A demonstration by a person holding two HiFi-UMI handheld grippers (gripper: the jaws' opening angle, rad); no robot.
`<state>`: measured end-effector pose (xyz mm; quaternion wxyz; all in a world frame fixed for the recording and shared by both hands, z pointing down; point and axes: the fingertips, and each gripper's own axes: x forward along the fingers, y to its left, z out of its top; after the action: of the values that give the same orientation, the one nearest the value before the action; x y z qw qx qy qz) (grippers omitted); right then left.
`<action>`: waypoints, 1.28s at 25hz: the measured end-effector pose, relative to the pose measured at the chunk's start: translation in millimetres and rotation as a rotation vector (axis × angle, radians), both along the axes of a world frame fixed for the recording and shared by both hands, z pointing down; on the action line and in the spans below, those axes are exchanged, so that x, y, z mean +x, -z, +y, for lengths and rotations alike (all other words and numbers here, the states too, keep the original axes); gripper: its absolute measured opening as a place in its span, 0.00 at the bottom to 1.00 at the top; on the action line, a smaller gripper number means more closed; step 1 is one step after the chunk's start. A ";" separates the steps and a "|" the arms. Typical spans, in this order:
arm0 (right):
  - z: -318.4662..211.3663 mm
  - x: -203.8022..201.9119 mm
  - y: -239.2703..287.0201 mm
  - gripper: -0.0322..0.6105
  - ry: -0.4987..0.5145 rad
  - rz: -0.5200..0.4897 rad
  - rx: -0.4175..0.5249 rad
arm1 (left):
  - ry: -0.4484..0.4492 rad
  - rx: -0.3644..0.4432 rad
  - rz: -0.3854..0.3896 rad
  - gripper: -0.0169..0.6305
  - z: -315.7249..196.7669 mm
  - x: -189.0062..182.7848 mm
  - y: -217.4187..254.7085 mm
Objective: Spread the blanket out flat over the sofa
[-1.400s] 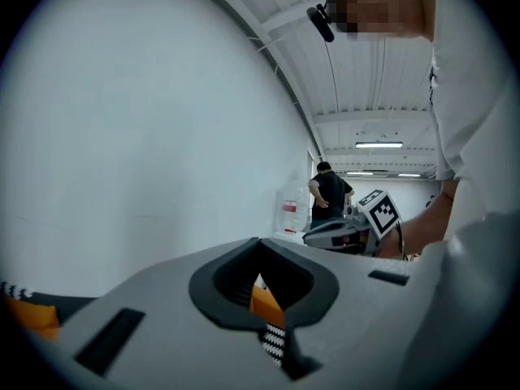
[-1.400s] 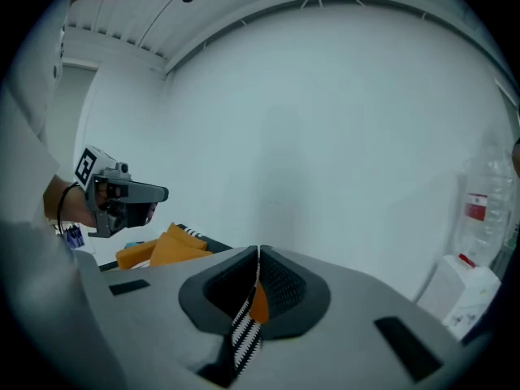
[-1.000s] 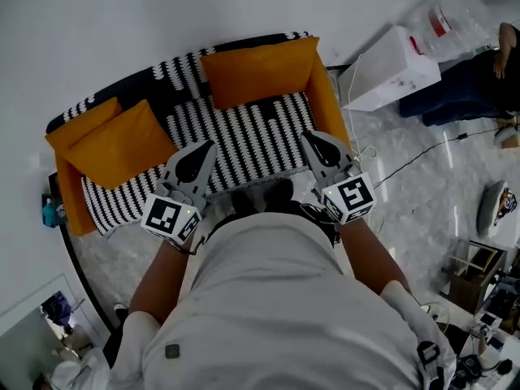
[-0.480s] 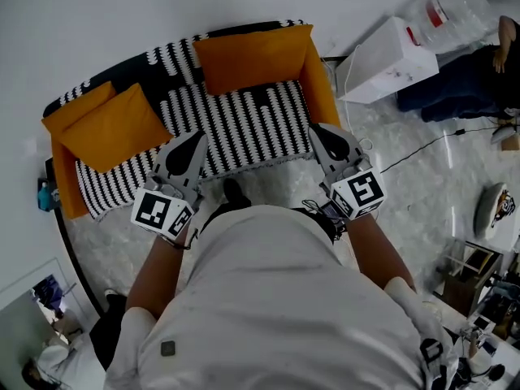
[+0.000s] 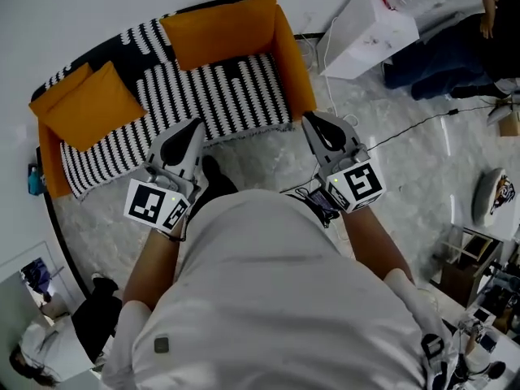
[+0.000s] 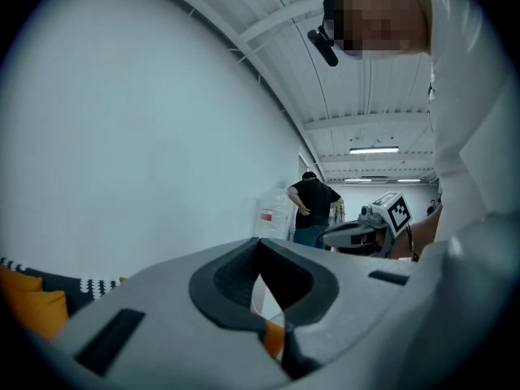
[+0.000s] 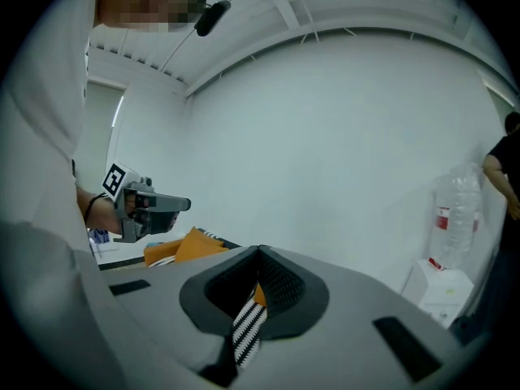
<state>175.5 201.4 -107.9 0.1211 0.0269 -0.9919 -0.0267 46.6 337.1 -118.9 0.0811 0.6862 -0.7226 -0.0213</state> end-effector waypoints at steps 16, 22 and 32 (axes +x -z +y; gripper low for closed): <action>23.8 162.5 1.3 0.09 0.060 -0.041 -0.017 | 0.043 0.009 -0.039 0.04 12.4 168.2 10.3; 46.7 178.2 8.1 0.09 0.068 -0.055 -0.011 | 0.052 0.004 -0.054 0.04 37.4 186.1 13.2; 71.7 173.8 9.8 0.09 0.088 -0.063 -0.019 | 0.077 0.020 -0.045 0.04 60.0 185.1 15.4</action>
<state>349.2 273.0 -117.6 0.0887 -0.0173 -0.9957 -0.0219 231.7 397.1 -134.3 0.0571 0.6588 -0.7500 -0.0164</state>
